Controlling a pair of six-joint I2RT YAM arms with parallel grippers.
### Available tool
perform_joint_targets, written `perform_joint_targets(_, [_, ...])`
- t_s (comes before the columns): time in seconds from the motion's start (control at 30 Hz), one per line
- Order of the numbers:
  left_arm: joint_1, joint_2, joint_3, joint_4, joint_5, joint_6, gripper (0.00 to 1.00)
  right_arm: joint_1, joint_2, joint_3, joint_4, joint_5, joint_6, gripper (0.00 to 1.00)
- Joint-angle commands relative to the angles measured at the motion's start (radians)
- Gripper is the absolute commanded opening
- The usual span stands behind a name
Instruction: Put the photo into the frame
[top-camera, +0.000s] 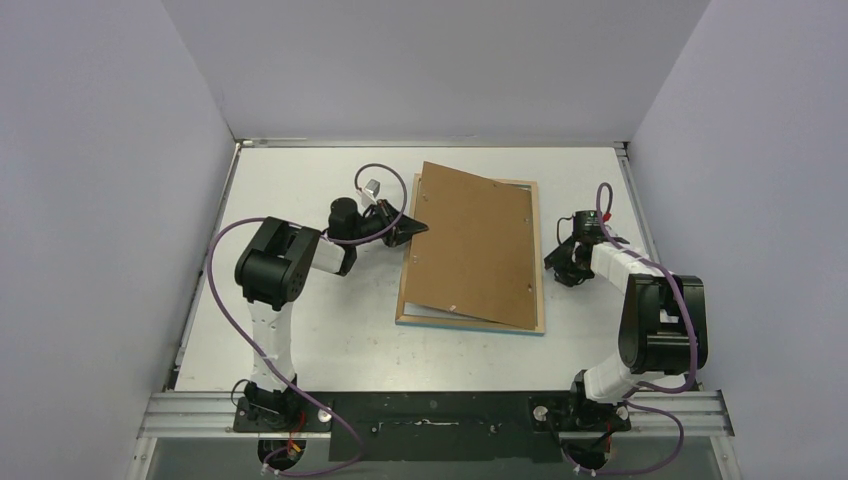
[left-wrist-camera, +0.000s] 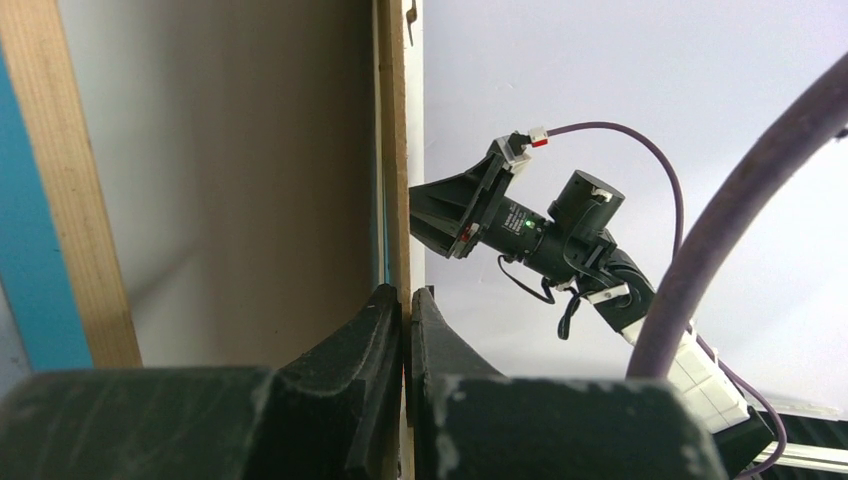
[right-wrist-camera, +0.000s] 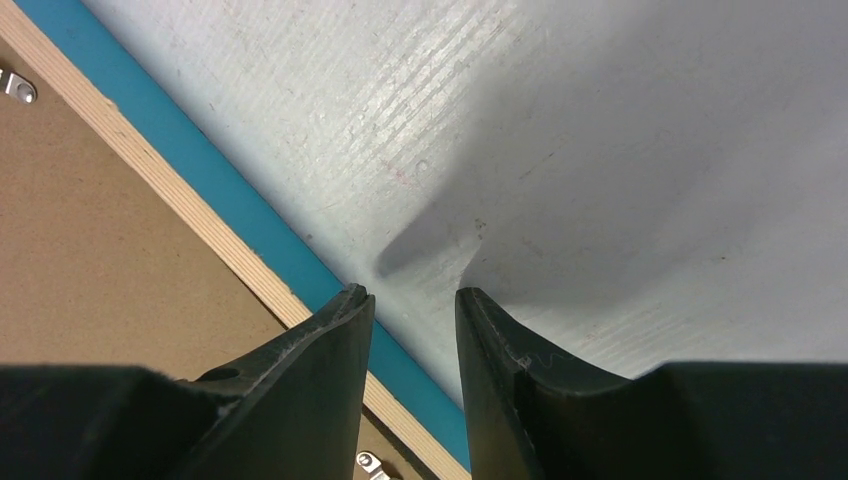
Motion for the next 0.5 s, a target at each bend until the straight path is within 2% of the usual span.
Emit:
perform_joint_targets(0.0, [-0.004, 0.000, 0.045, 0.173, -0.014, -0.055, 0.00, -0.006, 0.019, -0.009, 0.050, -0.004, -0.018, 0.37])
perform_joint_targets(0.47, [-0.013, 0.036, 0.071, 0.148, 0.004, -0.022, 0.00, -0.004, 0.032, -0.040, 0.081, -0.044, -0.012, 0.39])
